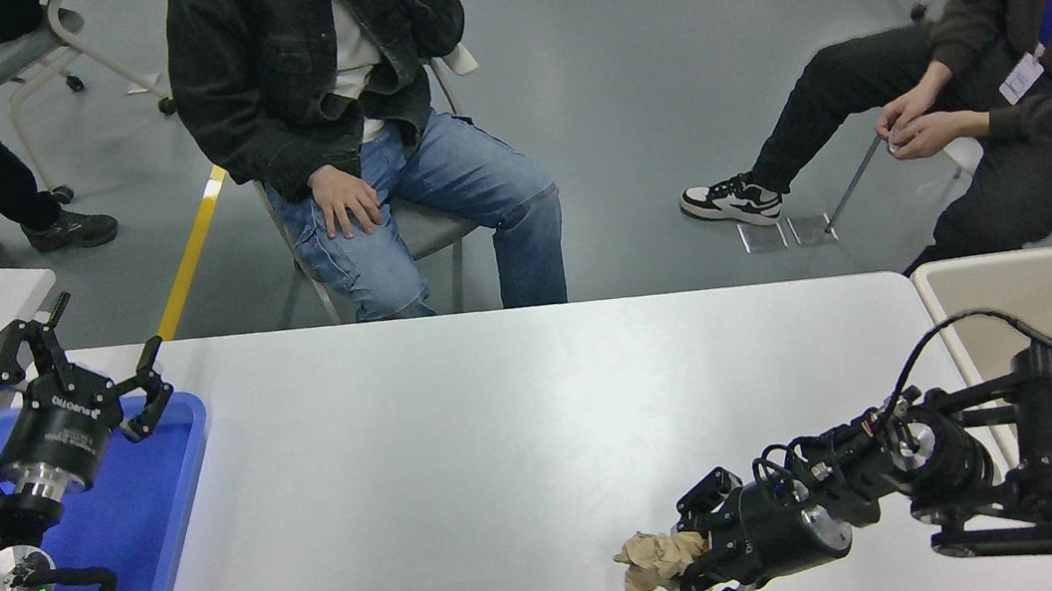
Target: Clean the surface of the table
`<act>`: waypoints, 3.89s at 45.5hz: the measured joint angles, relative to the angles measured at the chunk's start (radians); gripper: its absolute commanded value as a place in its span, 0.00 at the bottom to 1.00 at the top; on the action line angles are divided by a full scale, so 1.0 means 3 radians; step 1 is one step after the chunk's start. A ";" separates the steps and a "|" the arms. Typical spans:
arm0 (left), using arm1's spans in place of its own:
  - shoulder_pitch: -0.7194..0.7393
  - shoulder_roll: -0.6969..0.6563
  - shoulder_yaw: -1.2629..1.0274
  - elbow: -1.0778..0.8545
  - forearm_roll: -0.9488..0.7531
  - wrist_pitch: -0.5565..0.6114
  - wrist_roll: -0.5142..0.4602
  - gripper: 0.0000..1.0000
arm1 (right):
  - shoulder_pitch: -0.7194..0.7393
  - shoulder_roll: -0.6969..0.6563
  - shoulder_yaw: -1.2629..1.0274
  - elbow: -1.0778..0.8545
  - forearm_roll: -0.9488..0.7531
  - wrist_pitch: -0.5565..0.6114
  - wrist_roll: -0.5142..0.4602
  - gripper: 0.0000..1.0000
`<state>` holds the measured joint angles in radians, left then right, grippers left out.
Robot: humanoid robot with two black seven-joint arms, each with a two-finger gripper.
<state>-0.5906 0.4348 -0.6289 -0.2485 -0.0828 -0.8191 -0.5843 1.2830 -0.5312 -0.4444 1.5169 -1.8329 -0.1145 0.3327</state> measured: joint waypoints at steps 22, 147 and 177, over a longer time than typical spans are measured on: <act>0.0000 -0.0002 0.0000 0.0000 0.0000 0.0000 0.0001 1.00 | 0.0929 -0.0419 0.0067 0.0459 0.0809 0.0148 0.0079 0.00; 0.0000 -0.0002 0.0000 0.0000 0.0000 0.0000 0.0003 1.00 | -0.1913 0.0022 0.0181 -0.5170 0.3321 0.0253 0.0429 0.00; 0.0000 -0.0002 0.0000 0.0000 0.0000 0.0000 0.0003 1.00 | -0.2237 0.0593 0.0211 -0.5354 0.3672 0.0061 -0.0113 0.00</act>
<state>-0.5906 0.4341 -0.6289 -0.2485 -0.0828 -0.8192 -0.5834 0.6118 -0.3533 -0.3812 -0.0893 -0.7313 -0.0962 0.2987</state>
